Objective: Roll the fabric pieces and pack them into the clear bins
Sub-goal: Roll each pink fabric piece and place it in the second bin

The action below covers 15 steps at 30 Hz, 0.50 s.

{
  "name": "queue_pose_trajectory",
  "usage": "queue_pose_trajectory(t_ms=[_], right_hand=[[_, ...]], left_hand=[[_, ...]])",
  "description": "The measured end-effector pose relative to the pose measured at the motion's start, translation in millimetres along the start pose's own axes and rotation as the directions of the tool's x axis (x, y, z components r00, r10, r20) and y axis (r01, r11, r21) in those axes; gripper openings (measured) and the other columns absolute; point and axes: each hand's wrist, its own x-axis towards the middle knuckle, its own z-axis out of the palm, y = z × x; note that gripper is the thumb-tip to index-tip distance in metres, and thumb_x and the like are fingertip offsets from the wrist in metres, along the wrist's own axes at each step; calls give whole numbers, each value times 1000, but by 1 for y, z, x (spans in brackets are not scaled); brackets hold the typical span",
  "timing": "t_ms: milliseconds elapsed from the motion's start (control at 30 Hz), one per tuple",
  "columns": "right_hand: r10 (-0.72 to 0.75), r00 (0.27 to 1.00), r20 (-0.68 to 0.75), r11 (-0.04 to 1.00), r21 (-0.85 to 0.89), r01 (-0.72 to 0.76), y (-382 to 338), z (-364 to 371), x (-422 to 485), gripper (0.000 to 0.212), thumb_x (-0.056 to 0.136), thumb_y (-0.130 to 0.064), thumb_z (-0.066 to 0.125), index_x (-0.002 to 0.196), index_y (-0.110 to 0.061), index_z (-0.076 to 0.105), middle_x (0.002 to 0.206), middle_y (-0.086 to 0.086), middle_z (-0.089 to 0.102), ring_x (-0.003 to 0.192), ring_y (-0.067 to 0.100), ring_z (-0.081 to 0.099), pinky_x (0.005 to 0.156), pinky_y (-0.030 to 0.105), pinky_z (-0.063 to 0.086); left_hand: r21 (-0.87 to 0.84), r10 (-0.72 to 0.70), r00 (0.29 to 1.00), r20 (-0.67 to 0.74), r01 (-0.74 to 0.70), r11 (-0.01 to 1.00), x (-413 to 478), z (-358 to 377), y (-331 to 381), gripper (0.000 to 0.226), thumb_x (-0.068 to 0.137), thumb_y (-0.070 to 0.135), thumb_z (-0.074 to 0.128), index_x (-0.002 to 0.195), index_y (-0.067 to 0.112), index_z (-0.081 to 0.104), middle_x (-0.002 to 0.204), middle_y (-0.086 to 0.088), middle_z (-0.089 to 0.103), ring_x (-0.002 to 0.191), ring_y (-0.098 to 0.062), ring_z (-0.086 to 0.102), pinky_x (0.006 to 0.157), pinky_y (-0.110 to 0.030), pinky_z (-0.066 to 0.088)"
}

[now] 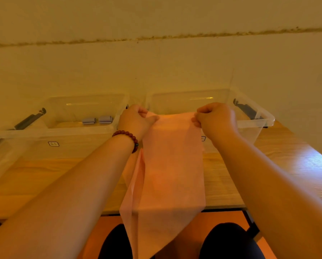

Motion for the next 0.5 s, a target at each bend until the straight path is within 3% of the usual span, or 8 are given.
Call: queue_pose_trajectory(t_ms=[67,133,233,300,400,433,500], right_hand=[[-47,999,-11,998,-43,46,2,-3,-2,17,88,-9,66,95,-22,59,87,3,68,77,13,67,57,24,50],[-143,987,-73,989,-37,140,5,-5,-6,21,87,-10,68,85,-27,56,88,1,66,79,16,67,55,23,47],[-210,955,-207,978,-30,208,18,-6,-21,21,89,-24,68,73,-26,53,79,-1,61,75,20,63,55,31,48],[-154,963,-221,987,12,161,31,-5,-38,25,92,-33,63,73,-20,53,74,4,60,72,23,61,58,33,48],[85,996,8,996,-7,-85,48,1,-56,32,93,-49,56,91,-17,60,79,2,62,72,15,60,61,32,49],[190,975,112,978,69,-199,51,6,-58,33,92,-50,56,99,-18,60,85,0,63,78,14,61,64,31,51],[326,888,325,838,336,-431,49,10,-64,32,92,-41,61,114,-17,59,99,3,67,91,20,64,72,33,54]], left_hand=[[-106,-20,997,-72,13,994,-9,1,-5,46,84,39,69,121,18,53,100,9,51,89,-8,48,72,-22,39],[-199,-91,992,-90,72,977,-24,2,-12,49,87,46,62,126,18,51,99,12,52,87,-5,48,67,-19,39],[-179,-162,985,56,169,969,-46,8,-31,53,88,51,57,128,16,53,117,3,59,101,-13,56,68,-22,46],[-222,-219,955,202,262,939,-57,7,-41,48,86,45,63,124,17,55,119,2,60,104,-17,59,75,-29,52],[-357,-219,885,411,377,855,-69,0,-43,21,89,29,64,105,15,64,108,-5,69,94,-20,66,76,-35,55],[-428,-207,877,434,402,810,-71,-2,-40,17,89,26,63,102,15,66,104,-6,70,92,-22,67,75,-37,55],[-555,-195,888,416,418,720,-70,-8,-34,14,90,23,62,101,15,66,96,-5,73,89,-21,68,74,-37,56]])
